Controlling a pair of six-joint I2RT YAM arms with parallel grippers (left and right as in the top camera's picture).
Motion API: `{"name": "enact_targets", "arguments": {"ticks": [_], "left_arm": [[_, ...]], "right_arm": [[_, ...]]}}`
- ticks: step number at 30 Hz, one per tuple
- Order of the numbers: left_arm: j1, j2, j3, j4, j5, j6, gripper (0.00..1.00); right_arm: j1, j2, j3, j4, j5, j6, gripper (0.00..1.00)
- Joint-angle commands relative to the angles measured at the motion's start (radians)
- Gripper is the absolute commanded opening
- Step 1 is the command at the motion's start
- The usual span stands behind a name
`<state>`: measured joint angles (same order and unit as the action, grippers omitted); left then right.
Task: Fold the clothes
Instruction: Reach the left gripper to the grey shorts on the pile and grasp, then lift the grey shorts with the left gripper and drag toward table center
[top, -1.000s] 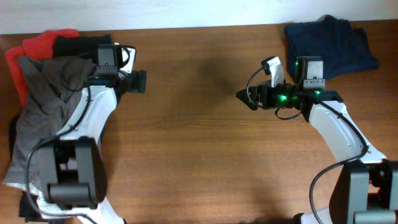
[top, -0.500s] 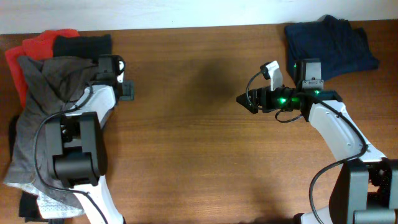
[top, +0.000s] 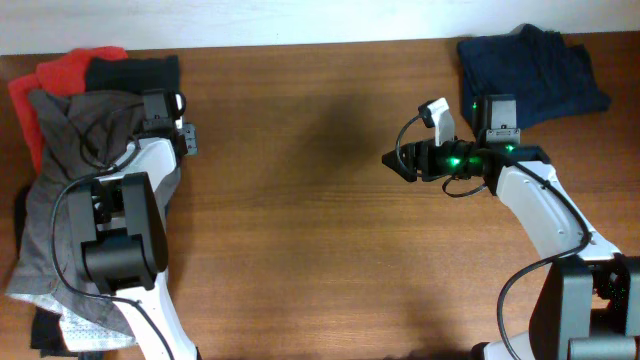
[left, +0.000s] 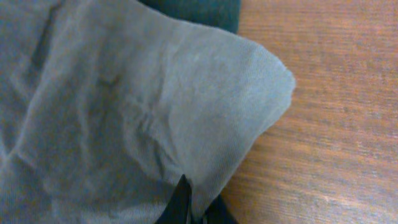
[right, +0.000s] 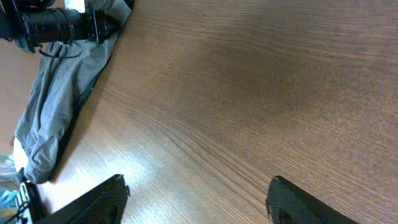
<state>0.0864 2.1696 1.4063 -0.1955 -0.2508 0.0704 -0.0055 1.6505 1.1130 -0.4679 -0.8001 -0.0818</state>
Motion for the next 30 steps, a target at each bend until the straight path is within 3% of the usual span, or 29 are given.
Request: {"name": "enact_targets", "arguments": {"ticks": [1,6,14,30], "left_arm": [[-0.048,-0.112,0.088,-0.082,0.008,0.002,0.01],[-0.122,-0.282,0.247,-0.215,0.07,0.002,0.01],[-0.275,-0.45,0.372,-0.228,0.143,0.003,0.01],[-0.311,-0.483,0.385,-0.232,0.151,0.002,0.01]], "right_arm": [[0.005,-0.002,0.016,0.026,-0.018,-0.006,0.73],[0.001,-0.005,0.018,0.1,-0.019,0.048,0.67],[-0.097,-0.091,0.091,0.06,-0.02,0.124,0.59],[-0.119,-0.105,0.093,-0.03,0.0,0.113,0.59]]}}
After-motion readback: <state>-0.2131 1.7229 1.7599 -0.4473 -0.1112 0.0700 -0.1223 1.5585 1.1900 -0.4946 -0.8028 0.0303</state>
